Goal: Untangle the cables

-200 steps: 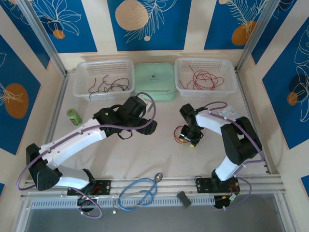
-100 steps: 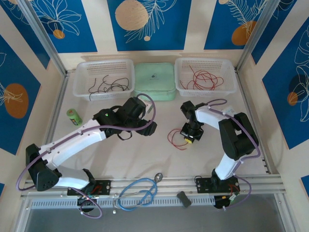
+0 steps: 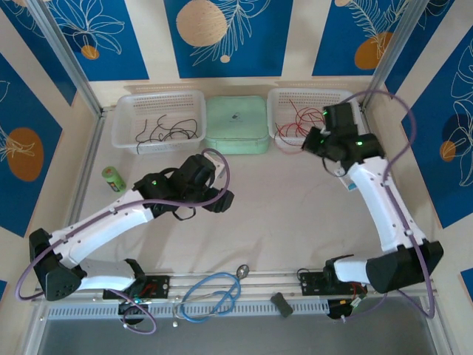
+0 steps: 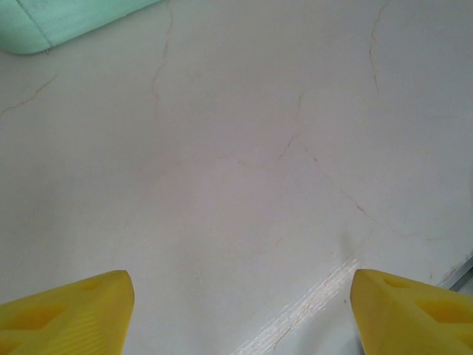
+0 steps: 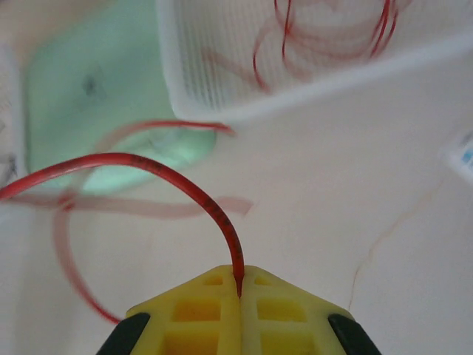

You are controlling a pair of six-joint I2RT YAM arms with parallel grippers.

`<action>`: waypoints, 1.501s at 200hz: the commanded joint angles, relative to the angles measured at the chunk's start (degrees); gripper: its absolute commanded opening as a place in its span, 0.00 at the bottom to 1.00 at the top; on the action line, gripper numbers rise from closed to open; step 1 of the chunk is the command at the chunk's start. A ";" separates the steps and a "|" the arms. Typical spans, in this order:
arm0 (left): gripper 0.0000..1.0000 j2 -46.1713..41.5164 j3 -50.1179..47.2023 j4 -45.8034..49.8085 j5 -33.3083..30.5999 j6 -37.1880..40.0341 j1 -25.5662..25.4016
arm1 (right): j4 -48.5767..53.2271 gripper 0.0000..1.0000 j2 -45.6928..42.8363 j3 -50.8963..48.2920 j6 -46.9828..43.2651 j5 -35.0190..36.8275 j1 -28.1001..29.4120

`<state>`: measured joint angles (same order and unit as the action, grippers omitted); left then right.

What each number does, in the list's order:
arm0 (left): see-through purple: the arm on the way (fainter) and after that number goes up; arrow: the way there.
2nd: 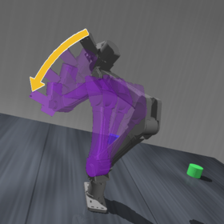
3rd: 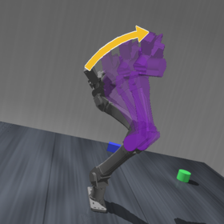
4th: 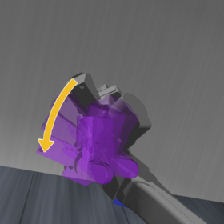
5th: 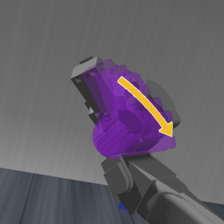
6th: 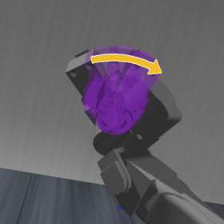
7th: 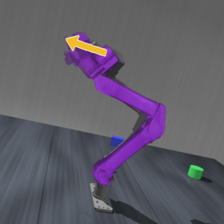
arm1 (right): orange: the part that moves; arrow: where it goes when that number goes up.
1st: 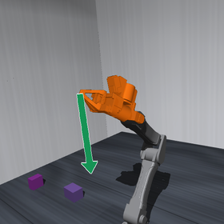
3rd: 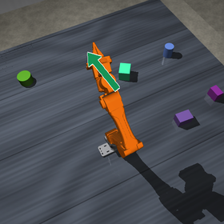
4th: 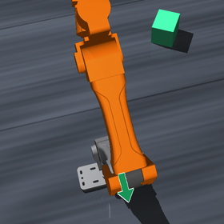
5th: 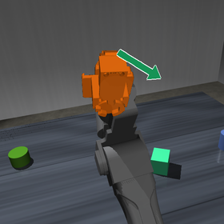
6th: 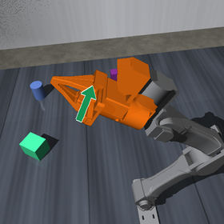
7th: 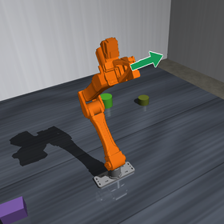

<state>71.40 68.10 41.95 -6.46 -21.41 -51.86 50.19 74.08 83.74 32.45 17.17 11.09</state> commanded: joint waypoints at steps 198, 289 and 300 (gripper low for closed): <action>1.00 -23.45 -14.43 -9.93 -28.88 5.09 7.21 | -5.73 0.48 46.26 29.37 -4.38 -1.68 -17.95; 0.99 -21.56 -57.23 -79.51 -22.49 18.79 39.37 | -53.48 0.56 -2.75 -36.08 -14.74 -5.41 -14.78; 0.99 -16.06 -58.38 -83.64 -19.60 19.28 42.19 | -59.22 0.56 -6.00 -42.45 -17.08 -7.88 -14.63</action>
<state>47.86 12.73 -17.39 -32.95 -4.51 -15.18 9.19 72.97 52.53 21.43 14.55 -4.32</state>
